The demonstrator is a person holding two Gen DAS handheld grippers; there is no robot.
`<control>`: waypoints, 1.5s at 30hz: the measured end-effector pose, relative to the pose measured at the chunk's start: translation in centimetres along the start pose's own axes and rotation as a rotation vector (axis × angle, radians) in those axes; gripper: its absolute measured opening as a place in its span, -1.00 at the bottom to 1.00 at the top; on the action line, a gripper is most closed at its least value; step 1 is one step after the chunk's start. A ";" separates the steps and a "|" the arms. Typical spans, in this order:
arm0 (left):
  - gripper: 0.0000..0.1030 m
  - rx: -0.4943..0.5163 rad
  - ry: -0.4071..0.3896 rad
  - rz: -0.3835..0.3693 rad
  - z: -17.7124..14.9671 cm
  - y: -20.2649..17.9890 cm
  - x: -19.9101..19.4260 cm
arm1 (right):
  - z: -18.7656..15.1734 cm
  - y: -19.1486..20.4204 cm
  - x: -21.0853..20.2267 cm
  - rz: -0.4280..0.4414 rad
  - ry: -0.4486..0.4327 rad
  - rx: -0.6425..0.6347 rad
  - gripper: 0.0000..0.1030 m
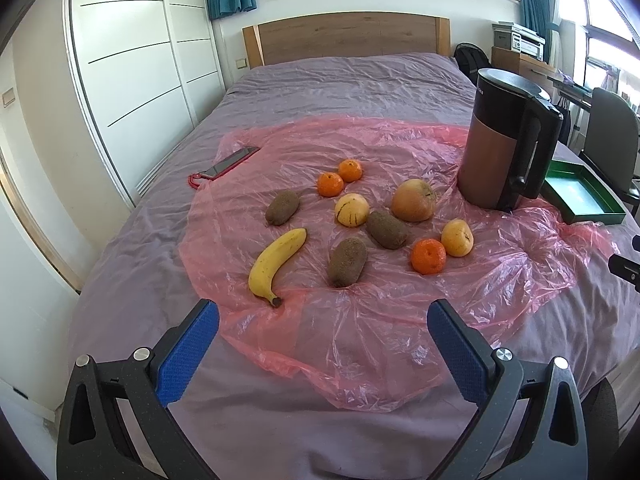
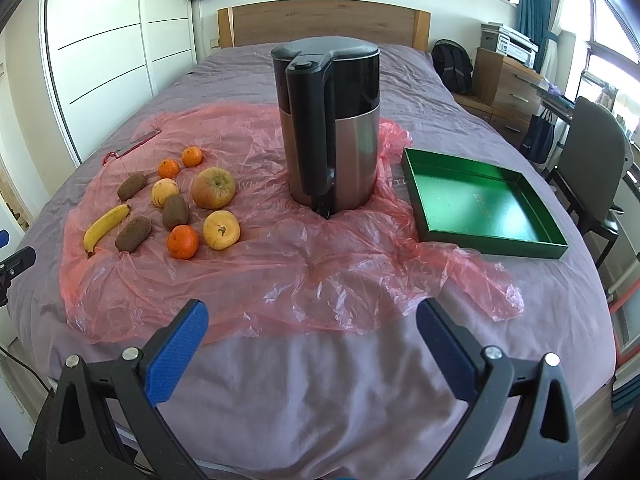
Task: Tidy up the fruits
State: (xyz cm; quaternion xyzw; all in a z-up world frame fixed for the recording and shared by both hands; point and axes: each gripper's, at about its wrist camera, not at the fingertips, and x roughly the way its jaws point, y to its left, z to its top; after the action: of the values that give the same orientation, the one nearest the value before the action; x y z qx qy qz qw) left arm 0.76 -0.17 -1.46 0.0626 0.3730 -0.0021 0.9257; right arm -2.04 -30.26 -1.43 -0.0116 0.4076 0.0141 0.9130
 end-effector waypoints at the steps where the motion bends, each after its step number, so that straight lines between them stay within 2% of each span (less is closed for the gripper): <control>1: 0.98 0.002 -0.001 0.003 0.0 0.0 0.0 | 0.0 0.0 0.0 -0.001 0.001 -0.002 1.00; 9: 0.98 0.008 0.004 0.005 0.0 -0.1 0.2 | 0.0 0.1 0.1 -0.015 0.001 -0.004 1.00; 18: 0.98 0.006 0.004 0.006 0.0 -0.1 0.3 | -0.1 -0.1 0.7 0.025 0.034 0.036 1.00; 40: 0.98 -0.009 0.068 0.007 -0.3 0.7 3.2 | 0.1 3.2 2.7 0.108 0.074 -0.053 1.00; 45: 0.98 -0.031 0.091 0.025 -0.3 2.0 4.7 | 0.3 4.4 3.9 0.125 0.086 -0.086 1.00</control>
State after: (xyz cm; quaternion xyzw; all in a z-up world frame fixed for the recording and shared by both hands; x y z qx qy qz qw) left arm 4.03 2.07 -4.74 0.0530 0.4137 0.0180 0.9087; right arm 0.64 -25.79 -4.14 -0.0257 0.4454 0.0881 0.8906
